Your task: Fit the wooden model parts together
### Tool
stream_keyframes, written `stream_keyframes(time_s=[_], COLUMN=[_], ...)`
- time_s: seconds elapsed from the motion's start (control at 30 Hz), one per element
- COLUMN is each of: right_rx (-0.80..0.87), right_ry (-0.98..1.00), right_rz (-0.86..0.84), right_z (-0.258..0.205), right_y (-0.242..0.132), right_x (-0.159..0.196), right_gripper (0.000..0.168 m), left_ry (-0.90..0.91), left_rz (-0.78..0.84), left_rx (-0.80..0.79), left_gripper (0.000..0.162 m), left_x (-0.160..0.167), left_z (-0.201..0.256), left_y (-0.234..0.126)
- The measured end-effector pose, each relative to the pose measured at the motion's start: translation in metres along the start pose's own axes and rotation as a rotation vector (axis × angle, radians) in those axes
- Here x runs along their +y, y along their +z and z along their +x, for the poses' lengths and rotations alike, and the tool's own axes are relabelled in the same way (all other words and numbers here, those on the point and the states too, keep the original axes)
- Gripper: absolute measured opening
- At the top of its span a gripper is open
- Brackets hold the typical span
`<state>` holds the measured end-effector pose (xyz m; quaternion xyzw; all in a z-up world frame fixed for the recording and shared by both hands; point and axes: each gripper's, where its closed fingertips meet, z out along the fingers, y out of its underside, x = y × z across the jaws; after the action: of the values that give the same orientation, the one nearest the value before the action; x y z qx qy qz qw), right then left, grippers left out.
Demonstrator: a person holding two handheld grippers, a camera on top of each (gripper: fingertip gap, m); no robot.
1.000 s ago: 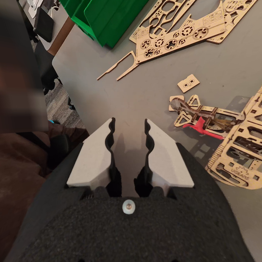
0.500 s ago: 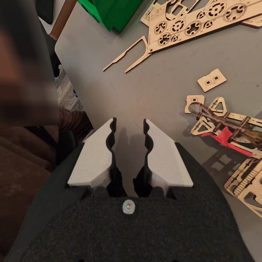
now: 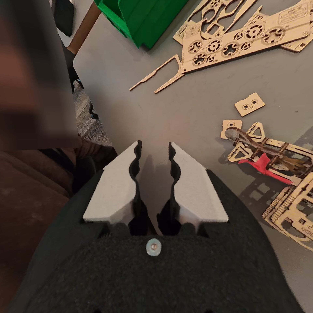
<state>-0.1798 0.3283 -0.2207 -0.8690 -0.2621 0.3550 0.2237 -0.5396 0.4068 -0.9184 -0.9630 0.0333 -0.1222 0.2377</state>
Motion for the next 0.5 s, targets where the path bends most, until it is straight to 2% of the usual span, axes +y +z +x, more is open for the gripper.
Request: stream_keyframes(time_s=[0.1, 0.2, 0.27, 0.37, 0.43, 0.5], right_rx=[-0.013, -0.050, -0.078, -0.137, -0.182, -0.218], right_ry=[-0.019, -0.057, -0.111, -0.177, -0.206, -0.230], right_rz=[0.010, 0.007, -0.002, 0.042, 0.077, 0.131], right_z=[-0.001, -0.004, -0.008, -0.022, -0.032, -0.041], right_y=[-0.002, 0.003, 0.006, 0.008, 0.006, -0.001], right_x=[0.001, 0.007, 0.012, 0.012, 0.014, 0.015], right_gripper=[0.030, 0.031, 0.031, 0.030, 0.030, 0.028], left_ry=[-0.110, -0.265, -0.373, -0.460, -0.445, -0.422], left_rz=[0.065, 0.114, 0.165, 0.274, 0.358, 0.462], left_rx=[0.027, 0.114, 0.168, 0.207, 0.211, 0.230], left_gripper=[0.005, 0.004, 0.005, 0.005, 0.005, 0.005], left_x=[0.042, 0.086, 0.102, 0.095, 0.070, 0.032], left_z=[0.016, 0.055, 0.083, 0.121, 0.142, 0.161], left_y=[-0.048, -0.104, -0.148, -0.226, -0.281, -0.337])
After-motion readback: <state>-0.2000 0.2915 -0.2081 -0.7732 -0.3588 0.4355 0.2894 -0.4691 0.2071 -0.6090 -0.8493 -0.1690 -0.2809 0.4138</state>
